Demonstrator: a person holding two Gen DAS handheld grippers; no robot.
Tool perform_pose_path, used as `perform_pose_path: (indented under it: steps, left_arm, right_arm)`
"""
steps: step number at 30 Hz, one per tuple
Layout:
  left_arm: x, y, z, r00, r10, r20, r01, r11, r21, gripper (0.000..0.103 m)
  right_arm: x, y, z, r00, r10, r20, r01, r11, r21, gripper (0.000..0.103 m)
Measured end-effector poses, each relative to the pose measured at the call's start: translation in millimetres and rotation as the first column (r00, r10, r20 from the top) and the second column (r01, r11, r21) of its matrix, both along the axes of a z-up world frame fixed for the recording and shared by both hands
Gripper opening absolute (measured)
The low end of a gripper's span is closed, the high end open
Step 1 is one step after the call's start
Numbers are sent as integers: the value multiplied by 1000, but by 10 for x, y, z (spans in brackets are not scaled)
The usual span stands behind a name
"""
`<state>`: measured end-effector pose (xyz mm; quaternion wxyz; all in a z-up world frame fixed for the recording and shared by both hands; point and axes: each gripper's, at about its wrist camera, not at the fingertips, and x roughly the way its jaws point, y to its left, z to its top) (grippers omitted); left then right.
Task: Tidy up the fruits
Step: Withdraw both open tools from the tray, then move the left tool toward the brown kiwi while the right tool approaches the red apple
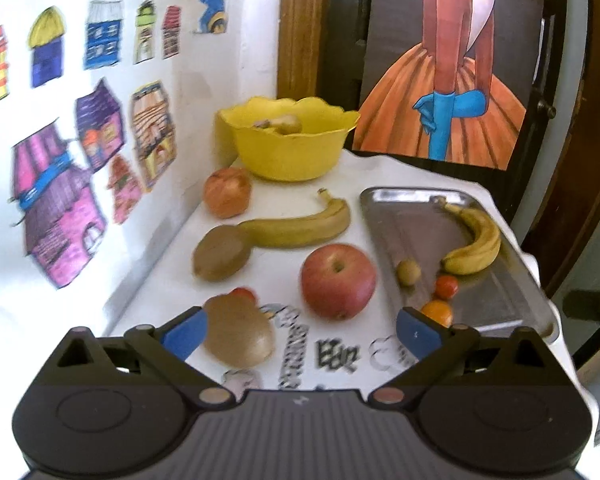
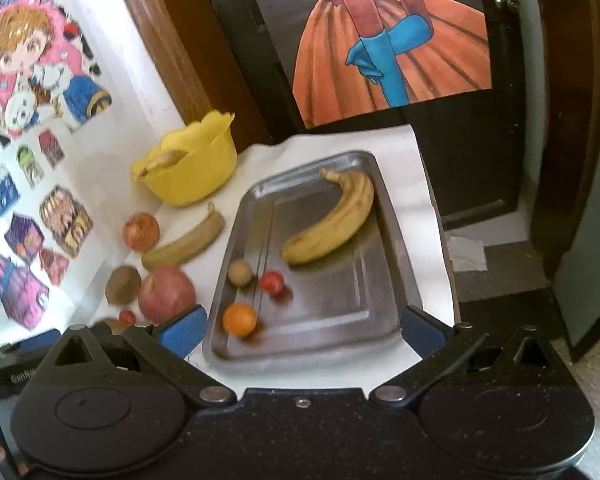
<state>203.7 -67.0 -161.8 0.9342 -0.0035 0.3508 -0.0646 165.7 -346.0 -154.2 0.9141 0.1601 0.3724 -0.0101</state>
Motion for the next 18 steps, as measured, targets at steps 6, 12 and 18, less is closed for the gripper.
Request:
perform_pose_path:
  steps: [6, 12, 18]
  left_arm:
    - [-148, 200, -83, 998, 16, -53, -15, 1000, 20, 102]
    - [-232, 278, -230, 993, 48, -112, -40, 997, 72, 102]
    - [-284, 362, -241, 991, 64, -121, -55, 995, 79, 102]
  right_arm:
    - [-276, 366, -67, 995, 13, -100, -14, 1000, -8, 102]
    - [-400, 729, -155, 979, 75, -189, -74, 997, 13, 102]
    - [-452, 942, -240, 960, 137, -243, -127, 990, 57, 102]
